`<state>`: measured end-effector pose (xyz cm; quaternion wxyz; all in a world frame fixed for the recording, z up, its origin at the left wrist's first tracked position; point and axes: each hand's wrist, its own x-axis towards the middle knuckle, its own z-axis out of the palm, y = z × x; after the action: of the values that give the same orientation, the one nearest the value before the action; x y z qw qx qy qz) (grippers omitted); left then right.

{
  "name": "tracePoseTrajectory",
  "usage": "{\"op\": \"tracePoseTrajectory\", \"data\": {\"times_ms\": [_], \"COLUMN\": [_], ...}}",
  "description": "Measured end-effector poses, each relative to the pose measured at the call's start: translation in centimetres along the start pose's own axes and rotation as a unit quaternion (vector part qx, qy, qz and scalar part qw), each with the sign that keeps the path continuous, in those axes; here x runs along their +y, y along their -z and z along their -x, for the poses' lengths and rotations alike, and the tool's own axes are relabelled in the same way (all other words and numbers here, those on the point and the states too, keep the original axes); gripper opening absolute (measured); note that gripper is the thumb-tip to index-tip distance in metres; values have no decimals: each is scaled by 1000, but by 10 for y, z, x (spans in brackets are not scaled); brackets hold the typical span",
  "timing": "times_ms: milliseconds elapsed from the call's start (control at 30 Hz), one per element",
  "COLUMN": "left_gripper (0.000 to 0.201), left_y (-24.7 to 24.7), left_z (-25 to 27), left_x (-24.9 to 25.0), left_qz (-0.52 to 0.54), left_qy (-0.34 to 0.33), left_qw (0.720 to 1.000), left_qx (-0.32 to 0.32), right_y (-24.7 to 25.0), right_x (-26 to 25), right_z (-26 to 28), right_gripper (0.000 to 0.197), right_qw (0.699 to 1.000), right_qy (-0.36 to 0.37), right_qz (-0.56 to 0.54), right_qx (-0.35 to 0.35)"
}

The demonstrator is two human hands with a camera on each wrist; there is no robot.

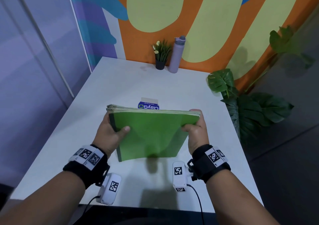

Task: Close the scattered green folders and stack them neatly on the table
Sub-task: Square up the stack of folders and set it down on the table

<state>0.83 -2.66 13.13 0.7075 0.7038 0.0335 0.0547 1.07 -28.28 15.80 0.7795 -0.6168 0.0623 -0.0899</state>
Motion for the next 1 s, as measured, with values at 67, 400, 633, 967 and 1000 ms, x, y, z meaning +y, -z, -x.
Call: {"op": "tracePoseTrajectory", "data": {"times_ms": [67,400,633,967,1000], "left_gripper": [45,51,44,34,34], "left_y": [-4,1,-4,2,1], "left_z": [-1,-6,-7,-6,-6], "left_x": [-1,25,28,23,22], "left_qz": [-11,-42,-60,-21,-19], "left_qy": [-1,-86,-78,-42,-42], "left_qw": [1000,995,995,999,999], "left_qx": [26,12,33,17,14], "right_y": [-2,-8,-57,-56,-44], "right_x": [1,-16,-17,-15,-16], "right_z": [0,3,12,-1,-6], "right_gripper": [44,48,28,27,33], "right_qw": [1000,909,665,652,666], "right_qy": [-1,254,333,417,409], "right_qz": [19,330,667,632,624], "right_qx": [8,22,-31,-39,-13]}}
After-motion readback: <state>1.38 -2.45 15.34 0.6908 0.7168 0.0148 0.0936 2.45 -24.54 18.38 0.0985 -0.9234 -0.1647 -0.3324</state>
